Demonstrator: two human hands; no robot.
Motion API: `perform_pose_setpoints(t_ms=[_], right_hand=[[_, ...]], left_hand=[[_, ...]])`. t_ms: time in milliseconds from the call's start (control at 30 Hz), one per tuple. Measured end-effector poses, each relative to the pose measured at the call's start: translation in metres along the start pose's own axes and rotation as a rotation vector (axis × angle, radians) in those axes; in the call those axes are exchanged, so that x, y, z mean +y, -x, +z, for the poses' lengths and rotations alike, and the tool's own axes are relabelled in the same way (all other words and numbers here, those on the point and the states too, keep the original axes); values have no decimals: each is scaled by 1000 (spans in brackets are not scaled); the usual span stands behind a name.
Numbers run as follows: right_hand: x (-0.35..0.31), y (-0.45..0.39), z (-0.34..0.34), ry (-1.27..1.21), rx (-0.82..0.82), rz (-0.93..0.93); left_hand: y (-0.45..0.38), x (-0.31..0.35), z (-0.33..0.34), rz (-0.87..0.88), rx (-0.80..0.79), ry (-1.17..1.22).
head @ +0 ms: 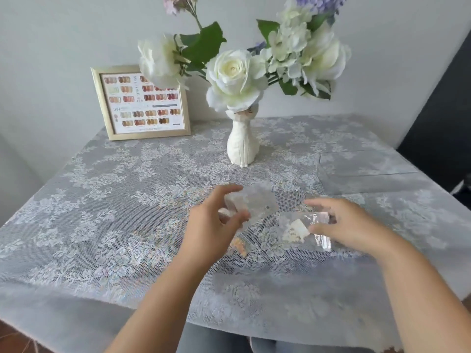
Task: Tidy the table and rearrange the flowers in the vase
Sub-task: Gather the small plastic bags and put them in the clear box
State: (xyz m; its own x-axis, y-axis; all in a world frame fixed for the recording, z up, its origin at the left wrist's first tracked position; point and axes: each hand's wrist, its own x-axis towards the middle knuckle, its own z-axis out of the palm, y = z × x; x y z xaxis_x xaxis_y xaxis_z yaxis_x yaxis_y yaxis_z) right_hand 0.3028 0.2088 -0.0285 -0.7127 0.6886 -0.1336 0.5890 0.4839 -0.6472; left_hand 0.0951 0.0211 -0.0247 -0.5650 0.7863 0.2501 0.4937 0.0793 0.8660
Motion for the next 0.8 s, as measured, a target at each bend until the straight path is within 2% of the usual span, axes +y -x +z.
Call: perform_pose_setpoints(t_ms=[200, 400, 633, 800], right_hand=[[35, 39, -50, 27, 203, 4], [70, 59, -94, -102, 442, -44], [87, 24, -126, -229, 757, -187], [105, -18, -136, -182, 789, -134]], left_hand=[[-32, 29, 63, 96, -110, 48], [-82, 62, 121, 218, -148, 99], [-130, 81, 185, 260, -93, -19], [-139, 75, 213, 211, -111, -204]])
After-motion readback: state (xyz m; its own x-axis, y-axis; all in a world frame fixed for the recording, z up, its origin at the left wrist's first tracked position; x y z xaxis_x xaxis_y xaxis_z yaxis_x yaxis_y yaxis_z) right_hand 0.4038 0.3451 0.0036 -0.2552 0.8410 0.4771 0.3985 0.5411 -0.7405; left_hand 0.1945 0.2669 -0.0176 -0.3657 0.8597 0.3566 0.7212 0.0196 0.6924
